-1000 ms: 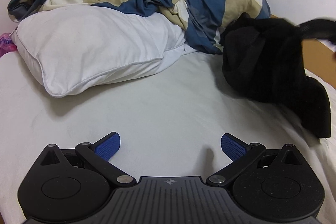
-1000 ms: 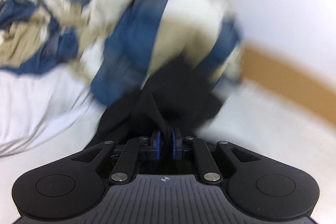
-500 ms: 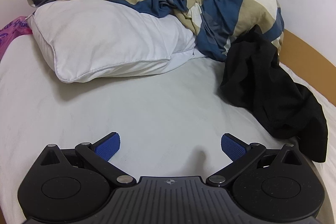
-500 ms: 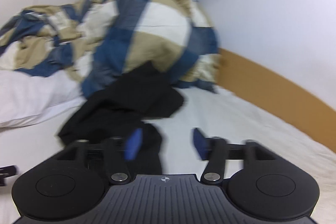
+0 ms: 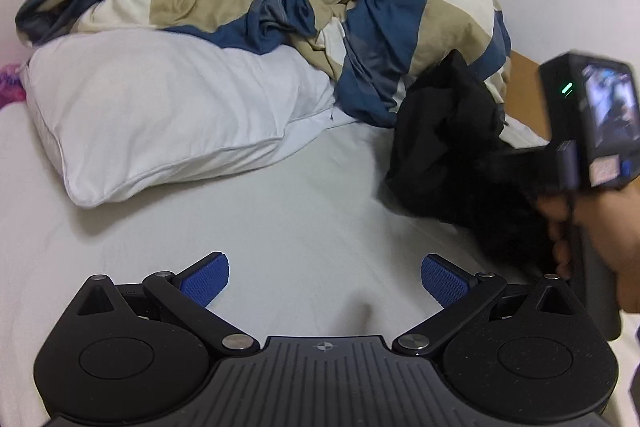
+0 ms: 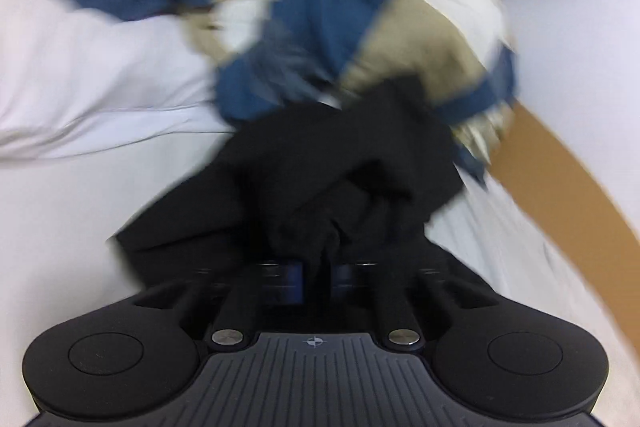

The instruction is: Fold clothes

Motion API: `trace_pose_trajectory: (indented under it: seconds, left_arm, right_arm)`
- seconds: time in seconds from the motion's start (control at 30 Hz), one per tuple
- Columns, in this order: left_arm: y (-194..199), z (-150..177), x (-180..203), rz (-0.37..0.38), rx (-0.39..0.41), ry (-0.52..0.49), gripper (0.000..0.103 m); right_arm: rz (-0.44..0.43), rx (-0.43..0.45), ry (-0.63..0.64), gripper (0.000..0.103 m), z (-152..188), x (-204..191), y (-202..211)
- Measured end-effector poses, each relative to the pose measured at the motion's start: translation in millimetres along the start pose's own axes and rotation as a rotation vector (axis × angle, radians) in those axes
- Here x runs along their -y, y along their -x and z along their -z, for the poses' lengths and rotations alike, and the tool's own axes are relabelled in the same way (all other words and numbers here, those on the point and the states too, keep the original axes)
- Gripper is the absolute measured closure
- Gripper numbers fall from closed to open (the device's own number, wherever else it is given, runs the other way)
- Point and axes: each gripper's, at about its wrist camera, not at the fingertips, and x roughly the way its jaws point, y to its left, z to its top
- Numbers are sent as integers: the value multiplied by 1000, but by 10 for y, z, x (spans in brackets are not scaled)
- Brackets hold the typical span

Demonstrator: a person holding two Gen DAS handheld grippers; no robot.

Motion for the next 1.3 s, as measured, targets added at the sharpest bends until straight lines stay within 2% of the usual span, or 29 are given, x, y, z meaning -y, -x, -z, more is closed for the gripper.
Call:
trace_pose_trajectory:
  seconds: [0.1,0.17,0.2,0.23,0.3,0.33,0.43,0.47,0.53,0.6,0.67,0.73,0.8,0.9,0.97,1.07,1.2,1.27,1.3]
  left_arm:
    - [-6,26,24,14,-6,-15,1]
    - [20,51,38,18,1,-24,1]
    - [39,67,34,14,8,-25,1]
    - [59,81,34,11,14,-26,1]
    - [106,85,77,16,34,-36,1]
    - [130,87,105,17,47,-43,1]
    - [228,132,227,30,95,-66,1]
    - [261,159,285,43,105,-77,1]
    - [349,232,427,89,127,-111,1]
    - [470,328,588,151,160,-152,1]
    - [616,457,810,263,187,-228,1]
    - [767,619,1077,413,197,-334,1]
    - [944,839,1390,576,213,-484,1]
    - [1117,1187,1794,666,258,-667,1]
    - [1087,1324,2051,637,238,-740,0]
    - [887,1338,2382,536,118,-711,1]
    - [604,1236,2478,696,-54,-556,2]
    - [435,1223,2468,667,-85,-550,39]
    - [351,1217,2464,652,-101,-547,69]
  right_arm:
    - [106,135,-112,97,-67,417,314]
    - [173,178,-150,97,-134,757,611]
    - [227,195,-119,97,-165,895,760]
    - [321,226,0,97,-171,947,922]
    - [517,321,337,97,-51,924,1276]
    - [559,351,382,97,-18,1009,1486]
    - [641,430,285,97,-10,1452,2176]
    - [697,465,312,97,29,1527,2380]
    - [738,504,336,97,90,1691,2771]
    - [707,471,225,97,101,1907,3208]
    - [525,392,51,96,215,2242,3517]
    - [336,308,-119,96,336,2584,3821]
    - [261,300,-154,96,538,2718,4061]
    - [209,333,-205,96,713,2812,4440]
    - [158,335,-269,96,552,2847,4452]
    - [132,340,-273,96,473,2897,4497]
    - [132,326,-258,96,189,2671,4148]
    - [148,319,-258,96,152,2644,4087]
    - [151,316,-267,96,138,2639,4062]
